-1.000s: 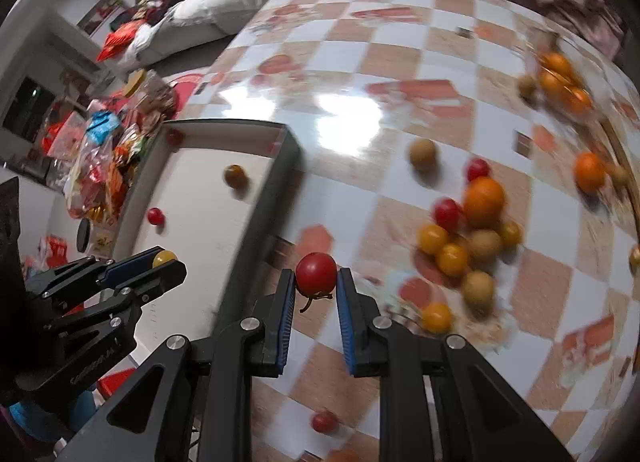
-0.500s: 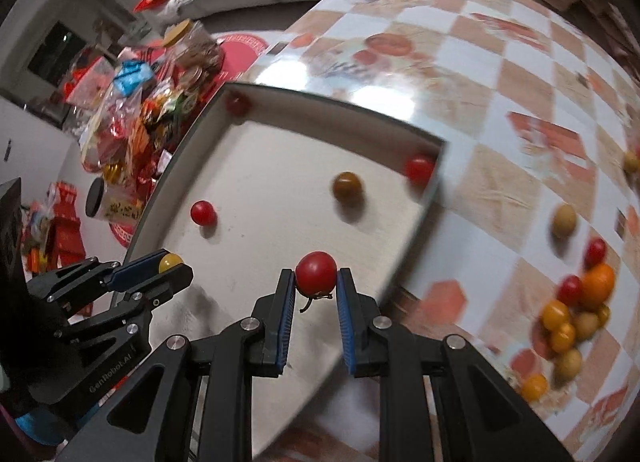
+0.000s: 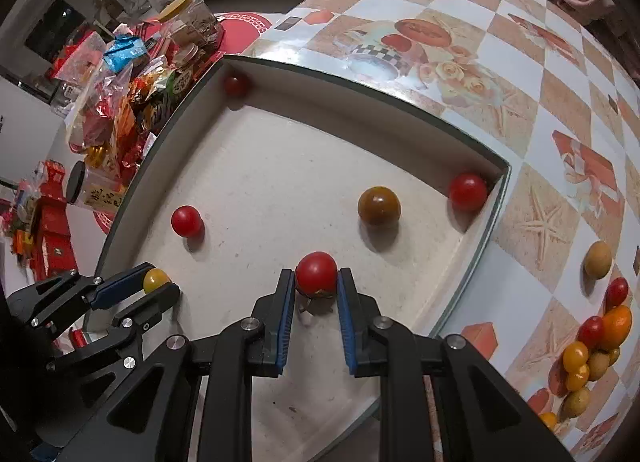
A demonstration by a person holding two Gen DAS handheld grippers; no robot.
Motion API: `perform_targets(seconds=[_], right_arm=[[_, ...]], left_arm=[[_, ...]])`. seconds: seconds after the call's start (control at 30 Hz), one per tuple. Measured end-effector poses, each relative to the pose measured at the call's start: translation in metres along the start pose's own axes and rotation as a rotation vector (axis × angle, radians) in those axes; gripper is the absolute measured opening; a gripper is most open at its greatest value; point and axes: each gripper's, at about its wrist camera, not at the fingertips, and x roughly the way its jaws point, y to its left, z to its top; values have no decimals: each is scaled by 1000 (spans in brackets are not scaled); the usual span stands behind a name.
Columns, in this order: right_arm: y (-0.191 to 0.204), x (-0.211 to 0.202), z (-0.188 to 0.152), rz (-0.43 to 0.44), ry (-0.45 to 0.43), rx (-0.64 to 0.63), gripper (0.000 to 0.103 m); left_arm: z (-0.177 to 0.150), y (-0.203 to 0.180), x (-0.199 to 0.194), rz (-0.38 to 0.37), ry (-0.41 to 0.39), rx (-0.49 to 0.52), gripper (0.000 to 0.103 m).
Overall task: Organize fruits
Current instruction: 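Carry both tomatoes over the white tray and open both tools, then move both open tools back over the fruit pile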
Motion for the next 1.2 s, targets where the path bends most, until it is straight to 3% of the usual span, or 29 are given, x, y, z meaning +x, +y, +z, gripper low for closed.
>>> perform_targets(seconds=[0.03,0.07,0.1,0.3,0.37,0.5,0.57,0.6,0.93,1.2], right_arm=[[1,0,0,-4,1,-5,23],[2,1,1,-6,2,-8,24],[2,1,1,-6,1,-8,24],[0,0,1,2,4,3,28],[0,0,1,9,6,10,44],[-1,-9,0,17,-14,15,60],[-2,-14,1,19,-23,23,78],[-2,-17,1,22,-33,30,80],[-26,-61,-11,45,-124,121,81],[-77,-85,-54,-3,-146,268,81]], left_arm=[[0,0,0,15,-2,5,36],[0,0,-1,23,-5,7,60],[0,1,-3,28,-17,3,71],[-1,-1,-2,39,-7,7,71],[-2,-2,-2,41,-2,10,71],[-3,-6,-3,47,5,22,71],[-3,-9,-4,48,10,29,71],[-3,-10,-5,50,11,33,72],[5,-40,-16,44,10,95,72],[16,-91,-32,-9,-27,193,72]])
